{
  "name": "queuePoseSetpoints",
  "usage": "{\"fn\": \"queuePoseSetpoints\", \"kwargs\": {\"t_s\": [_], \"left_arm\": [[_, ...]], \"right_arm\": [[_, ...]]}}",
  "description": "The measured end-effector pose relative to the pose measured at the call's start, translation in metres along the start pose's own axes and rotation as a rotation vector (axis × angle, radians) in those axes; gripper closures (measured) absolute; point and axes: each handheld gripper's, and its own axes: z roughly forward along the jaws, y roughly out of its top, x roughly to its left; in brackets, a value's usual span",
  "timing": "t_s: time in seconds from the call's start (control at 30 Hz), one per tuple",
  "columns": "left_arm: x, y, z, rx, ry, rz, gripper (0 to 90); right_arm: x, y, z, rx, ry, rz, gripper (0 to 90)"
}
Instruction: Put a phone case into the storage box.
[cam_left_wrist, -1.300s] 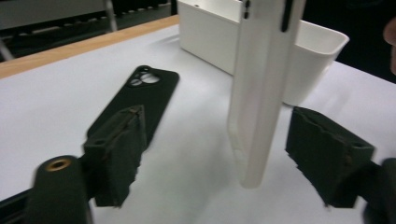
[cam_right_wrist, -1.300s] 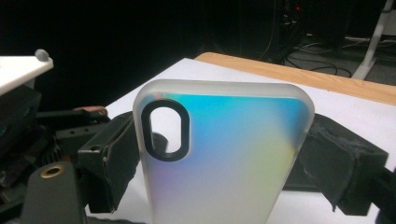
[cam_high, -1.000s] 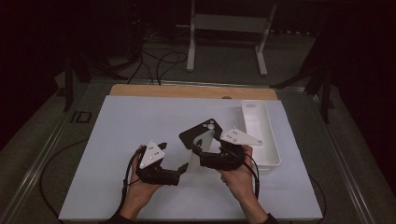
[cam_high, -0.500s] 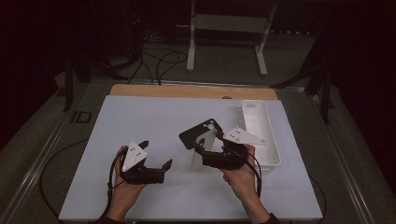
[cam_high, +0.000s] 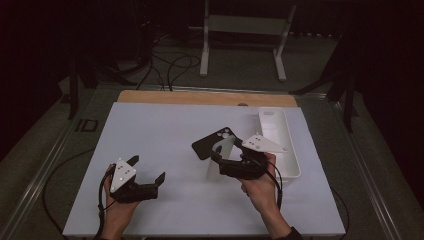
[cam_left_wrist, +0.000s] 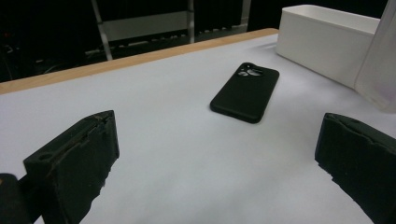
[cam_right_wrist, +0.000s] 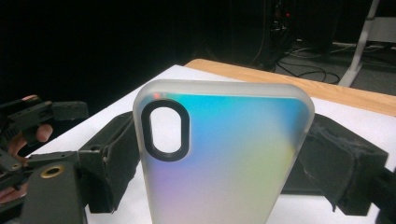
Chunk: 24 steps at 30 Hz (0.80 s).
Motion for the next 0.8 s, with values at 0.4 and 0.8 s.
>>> {"fn": "queuePoseSetpoints", "kwargs": {"t_s": [0.4,0.8], "left_arm": [[0.01,-0.012,-0.009,0.0,0.017,-0.01,0.1],[0.015,-0.017,-0.013,-0.003,0.039,-0.021,0.1]], "right_arm": [[-0.014,0.011,-0.005,-0.012,-0.042,-0.015,16.6],[-0.031,0.026,-0.008,-0.021,-0.088,-0.011,16.6]]}}
